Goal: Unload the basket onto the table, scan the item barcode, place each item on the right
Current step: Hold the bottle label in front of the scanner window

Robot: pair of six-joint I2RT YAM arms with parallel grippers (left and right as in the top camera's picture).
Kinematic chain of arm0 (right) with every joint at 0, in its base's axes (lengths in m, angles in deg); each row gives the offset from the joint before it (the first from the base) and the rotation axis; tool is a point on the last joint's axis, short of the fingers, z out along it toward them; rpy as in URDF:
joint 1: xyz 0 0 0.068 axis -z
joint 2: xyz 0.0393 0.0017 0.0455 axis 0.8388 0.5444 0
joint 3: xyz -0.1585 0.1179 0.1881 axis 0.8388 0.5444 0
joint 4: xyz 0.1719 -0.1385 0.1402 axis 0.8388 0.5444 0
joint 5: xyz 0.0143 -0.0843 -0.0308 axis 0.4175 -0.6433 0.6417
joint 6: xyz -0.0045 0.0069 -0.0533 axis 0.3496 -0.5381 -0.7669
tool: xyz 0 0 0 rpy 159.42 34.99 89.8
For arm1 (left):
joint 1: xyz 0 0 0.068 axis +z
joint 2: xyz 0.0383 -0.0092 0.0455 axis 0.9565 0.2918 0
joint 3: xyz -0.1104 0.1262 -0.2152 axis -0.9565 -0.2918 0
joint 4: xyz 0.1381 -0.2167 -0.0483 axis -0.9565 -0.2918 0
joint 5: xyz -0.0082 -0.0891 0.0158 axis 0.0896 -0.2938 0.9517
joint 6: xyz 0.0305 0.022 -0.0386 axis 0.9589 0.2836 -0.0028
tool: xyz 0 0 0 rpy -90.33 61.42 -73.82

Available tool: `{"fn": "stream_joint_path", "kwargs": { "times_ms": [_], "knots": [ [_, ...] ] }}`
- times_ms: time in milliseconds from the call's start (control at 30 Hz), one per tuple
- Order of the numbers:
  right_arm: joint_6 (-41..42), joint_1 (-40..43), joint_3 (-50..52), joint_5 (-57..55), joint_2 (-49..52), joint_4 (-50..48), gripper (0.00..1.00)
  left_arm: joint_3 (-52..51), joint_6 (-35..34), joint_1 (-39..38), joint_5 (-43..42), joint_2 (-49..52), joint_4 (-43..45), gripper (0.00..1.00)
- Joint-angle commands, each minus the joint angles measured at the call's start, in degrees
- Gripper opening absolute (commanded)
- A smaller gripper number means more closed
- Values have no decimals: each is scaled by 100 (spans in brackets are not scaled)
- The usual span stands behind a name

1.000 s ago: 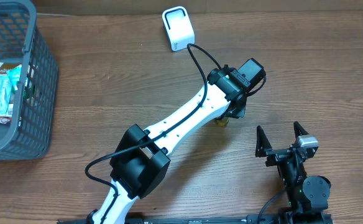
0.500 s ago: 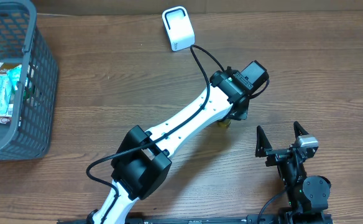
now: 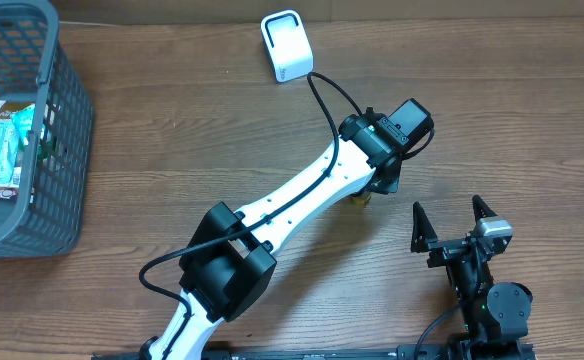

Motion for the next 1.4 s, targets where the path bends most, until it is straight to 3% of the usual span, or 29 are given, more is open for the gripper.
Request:
{"fn": "stream_joint_path", "kwargs": {
  "times_ms": [0,1133,1267,1367],
  "knots": [
    [42,-22,59,-13,-42,-24,100,-2,-70,-52,140,39,-17,10],
    [42,-22,59,-13,-42,-24,100,-197,162,-74,247,39,2,15],
    [42,-22,59,-13,-42,-24,100,-225,162,-74,247,39,4,28],
    [42,-22,59,-13,-42,-24,100,-225,162,-74,245,39,7,50]
  ]
}}
